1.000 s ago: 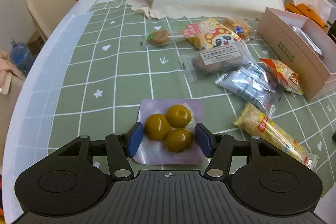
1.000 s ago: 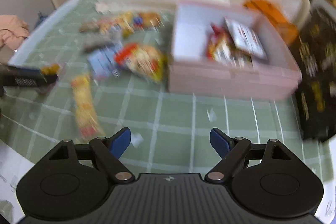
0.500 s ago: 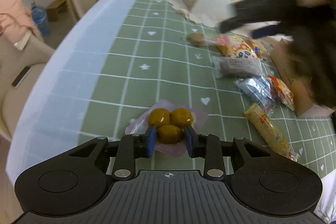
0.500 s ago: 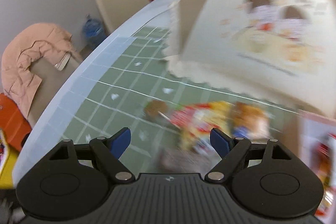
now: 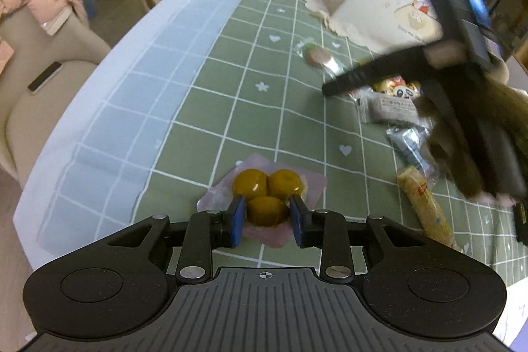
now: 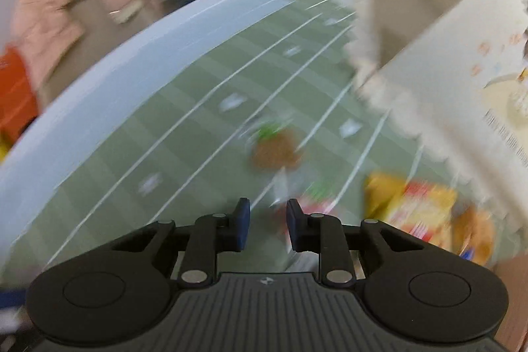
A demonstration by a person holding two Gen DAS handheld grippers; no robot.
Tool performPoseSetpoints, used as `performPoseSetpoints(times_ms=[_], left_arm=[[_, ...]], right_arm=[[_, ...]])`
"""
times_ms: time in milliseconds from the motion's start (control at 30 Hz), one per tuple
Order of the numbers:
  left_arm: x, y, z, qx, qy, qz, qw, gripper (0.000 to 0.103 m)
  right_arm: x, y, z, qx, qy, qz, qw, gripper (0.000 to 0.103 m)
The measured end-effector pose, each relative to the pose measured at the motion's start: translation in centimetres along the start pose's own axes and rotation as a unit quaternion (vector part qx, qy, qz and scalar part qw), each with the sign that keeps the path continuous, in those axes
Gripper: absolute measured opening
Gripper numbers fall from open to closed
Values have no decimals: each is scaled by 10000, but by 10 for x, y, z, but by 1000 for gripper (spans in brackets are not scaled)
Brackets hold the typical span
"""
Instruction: Organize snacks
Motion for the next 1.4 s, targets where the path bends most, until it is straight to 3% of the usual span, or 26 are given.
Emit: performPoseSetpoints(times_ms=[133, 200, 333, 367, 400, 433, 500, 667, 800, 867, 900, 1200, 1400], left_arm=[[0, 4, -5, 87, 61, -11, 9999, 34], [1, 5, -7, 110, 103, 24, 9999, 34], [1, 7, -6, 67, 367, 193, 9991, 32], [0, 6, -3, 26, 371, 177, 9992, 32], [-2, 5, 0, -25, 364, 127, 9993, 32], [-3, 3, 4, -84, 355, 63, 9993, 32], [-5, 0, 13, -180, 318, -36, 9993, 32], [3, 1, 24, -160, 172, -78, 9997, 32], [14, 5, 26, -188, 110, 85, 9997, 32], [17, 6, 25, -199, 105, 155, 9996, 32], [18, 7, 24, -189, 114, 181, 9996, 32], [10, 7, 5, -43, 189, 142, 9997, 32], [-2, 18, -9, 139, 226, -69, 9996, 33]], right_arm=[[9, 41, 22, 152, -421, -195, 9988, 17], [7, 51, 33, 17, -475, -238, 9986, 17], [-18, 32, 44, -495, -254, -509, 9972, 19], [-24, 23, 43, -590, -182, -600, 9963, 23], [-29, 13, 43, -676, -136, -674, 9953, 37], [-32, 2, 40, -749, -110, -713, 9946, 58], [-31, -22, 28, -894, -48, -699, 9935, 72], [-17, -53, -24, -547, 136, -439, 9974, 72], [-20, -49, -45, -269, 247, -601, 9975, 72], [-15, -40, -38, -289, 98, -738, 9968, 60], [-10, -35, -33, -271, 49, -646, 9975, 42], [29, 62, 29, 26, -659, -810, 9945, 36], [14, 131, 67, -10, -449, -1028, 9937, 36]])
Point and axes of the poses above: each gripper's, at about its wrist camera, not at the fingertips, and z roughly against the way its jaws point, x to its left, y to its underside, the point moved 9 cm from there along -z, roughly the way its jaws point, and after that the axes turned 9 degrees about y, right-handed, at the moved point
